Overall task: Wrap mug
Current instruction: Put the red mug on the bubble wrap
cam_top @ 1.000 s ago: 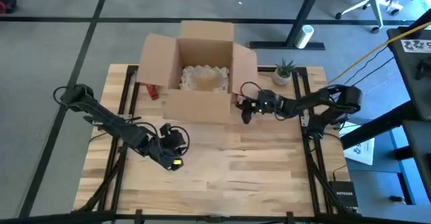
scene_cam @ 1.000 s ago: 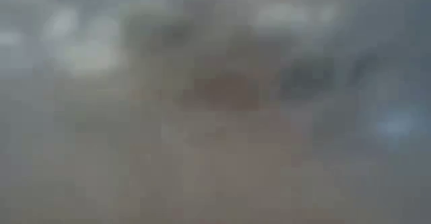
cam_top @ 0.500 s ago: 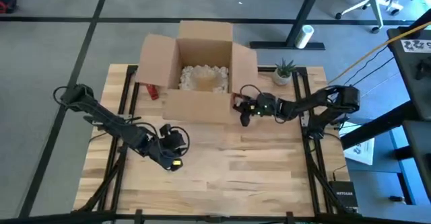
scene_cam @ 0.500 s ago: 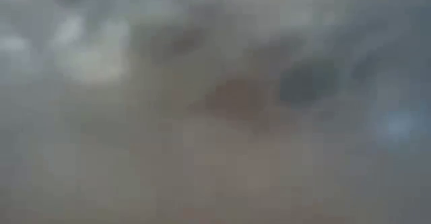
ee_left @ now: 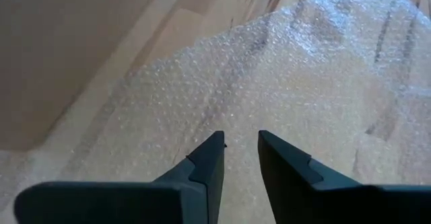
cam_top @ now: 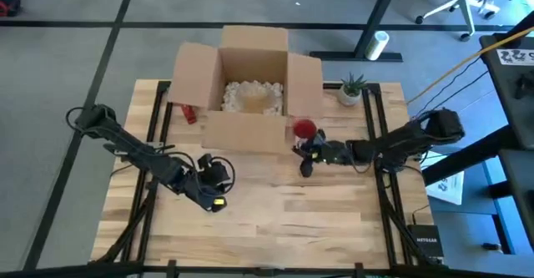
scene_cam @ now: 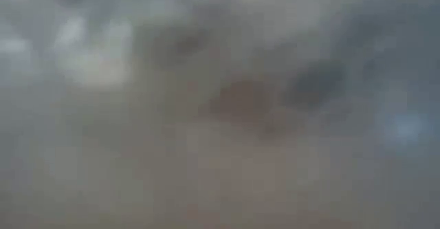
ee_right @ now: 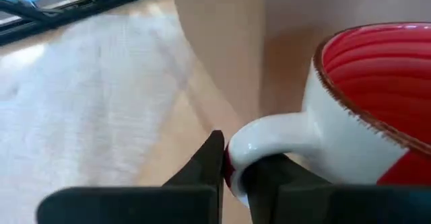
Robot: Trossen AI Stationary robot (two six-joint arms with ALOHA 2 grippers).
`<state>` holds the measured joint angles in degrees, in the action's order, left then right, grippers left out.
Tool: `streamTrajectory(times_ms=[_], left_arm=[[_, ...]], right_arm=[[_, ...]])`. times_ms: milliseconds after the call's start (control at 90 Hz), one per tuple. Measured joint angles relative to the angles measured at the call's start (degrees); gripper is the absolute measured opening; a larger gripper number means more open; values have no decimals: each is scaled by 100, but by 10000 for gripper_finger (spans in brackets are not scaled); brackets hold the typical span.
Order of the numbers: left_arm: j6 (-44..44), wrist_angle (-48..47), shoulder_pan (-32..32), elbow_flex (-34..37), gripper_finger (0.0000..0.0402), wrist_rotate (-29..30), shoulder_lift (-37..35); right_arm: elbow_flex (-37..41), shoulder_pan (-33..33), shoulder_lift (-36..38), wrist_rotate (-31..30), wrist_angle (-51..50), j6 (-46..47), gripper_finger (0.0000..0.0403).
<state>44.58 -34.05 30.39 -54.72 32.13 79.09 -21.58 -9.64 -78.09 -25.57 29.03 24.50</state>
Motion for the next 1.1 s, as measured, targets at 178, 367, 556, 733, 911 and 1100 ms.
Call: streamTrajectory(times_ms=[178, 367, 556, 733, 911, 1100], left_arm=[[-1, 3, 0, 0, 74, 1, 0], [0, 7, 0, 0, 74, 1, 0], [-3, 31, 20, 0, 74, 1, 0], [-25, 53, 138, 0, 74, 1, 0], [45, 83, 475, 0, 74, 3, 0], [352, 125, 969, 0, 74, 275, 0]], right_arm=[[-37, -899, 370, -133, -5, 357, 15], [-558, -1667, 222, 77, -188, 250, 13], [-1442, -1934, -134, 738, -583, -292, 13], [-2163, -1691, -1042, 1525, -874, -717, 13], [-2710, -1337, -2111, 2136, 74, -1116, 13], [-3427, -1093, -3022, 2768, 735, -1193, 13]])
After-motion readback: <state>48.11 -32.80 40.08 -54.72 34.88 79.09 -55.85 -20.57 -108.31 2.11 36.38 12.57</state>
